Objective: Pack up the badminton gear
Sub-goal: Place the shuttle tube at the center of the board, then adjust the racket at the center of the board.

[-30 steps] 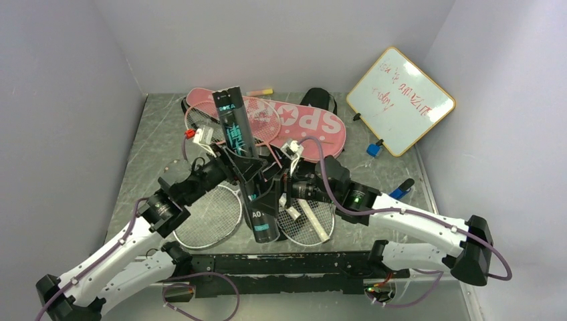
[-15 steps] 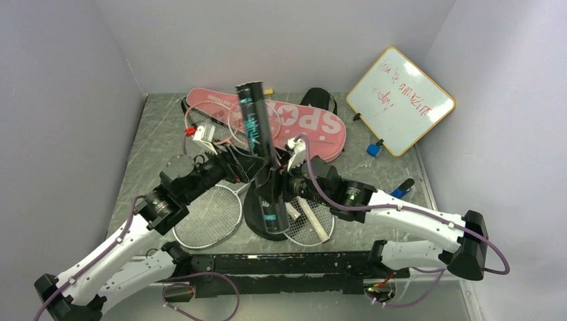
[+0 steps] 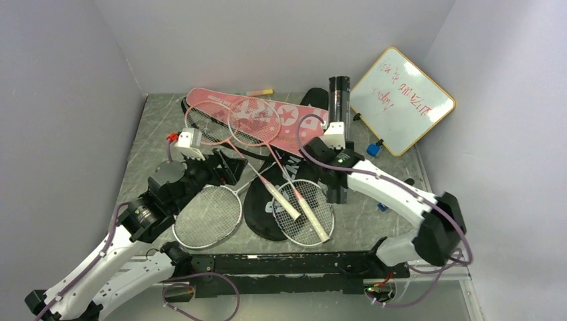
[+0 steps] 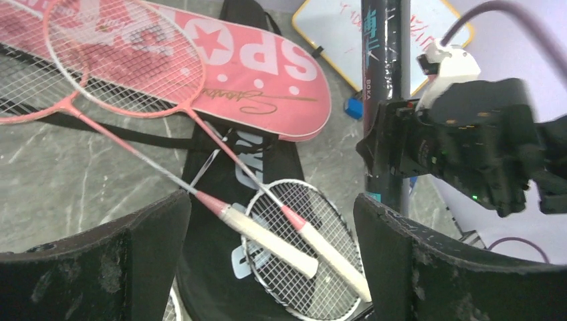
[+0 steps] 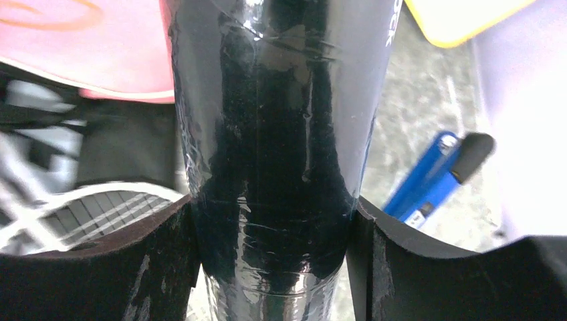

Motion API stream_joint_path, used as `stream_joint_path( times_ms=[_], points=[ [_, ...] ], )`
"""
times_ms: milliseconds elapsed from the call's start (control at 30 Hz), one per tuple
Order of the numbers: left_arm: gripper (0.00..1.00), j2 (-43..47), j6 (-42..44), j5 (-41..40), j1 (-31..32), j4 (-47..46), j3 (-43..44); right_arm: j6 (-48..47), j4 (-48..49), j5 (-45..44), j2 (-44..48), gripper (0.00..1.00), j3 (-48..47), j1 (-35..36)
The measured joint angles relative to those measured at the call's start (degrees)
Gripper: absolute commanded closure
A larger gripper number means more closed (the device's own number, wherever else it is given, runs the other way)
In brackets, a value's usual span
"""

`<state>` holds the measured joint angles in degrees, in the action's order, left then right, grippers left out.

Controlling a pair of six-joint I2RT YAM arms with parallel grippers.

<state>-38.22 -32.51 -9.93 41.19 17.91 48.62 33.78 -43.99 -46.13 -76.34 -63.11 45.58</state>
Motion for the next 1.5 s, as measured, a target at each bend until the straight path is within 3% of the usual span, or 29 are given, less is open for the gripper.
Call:
stream_joint_path(
  times_ms=[100, 333, 500, 700, 933, 1067, 1167, 1333, 1500],
  points=[
    [0.04, -0.02, 0.59, -1.20, 0.00, 0.92, -0.66, 0.70, -4.09, -3.10, -6.25, 0.48, -0.02, -2.45],
    [0.04, -0.46, -0.37, -4.98, 0.00, 3.39, -3.04, 0.07, -6.34, -6.60, -13.05, 0.43, 1.49, -5.81],
    [0.04, -2.21, -3.17, -7.78, 0.00, 4.52, -4.11, -0.24, -6.64, -7.32, -17.97, 0.12, 2.86, -7.89],
    [0.04, -4.68, -6.08, -9.86, 0.00, 5.90, -5.49, 0.55, -6.86, -7.78, -22.34, 0.00, 2.82, -8.87],
    [0.04, -4.66, -6.16, -11.47, 0.00, 6.12, -6.58, -1.49, -5.42, -4.31, -16.70, 0.07, 1.22, -8.09],
    [0.06, -4.31, -6.12, -12.11, 0.00, 5.62, -8.17, -5.09, -2.32, 1.09, -10.08, 0.20, -0.11, -2.64],
    [0.06, -4.31, -6.10, -11.87, 0.00, 4.92, -9.27, -8.00, 1.88, 6.62, -8.20, 0.37, -1.29, 3.34],
    [0.03, -4.24, -6.16, -11.41, 0.00, 3.58, -10.10, -11.45, 10.38, 18.62, -10.01, 0.41, -2.29, 10.29],
    [0.03, -3.87, -6.47, -11.65, -0.04, 2.43, -11.54, -14.58, 17.27, 24.44, -17.27, 0.50, -6.45, 13.09]
  ],
)
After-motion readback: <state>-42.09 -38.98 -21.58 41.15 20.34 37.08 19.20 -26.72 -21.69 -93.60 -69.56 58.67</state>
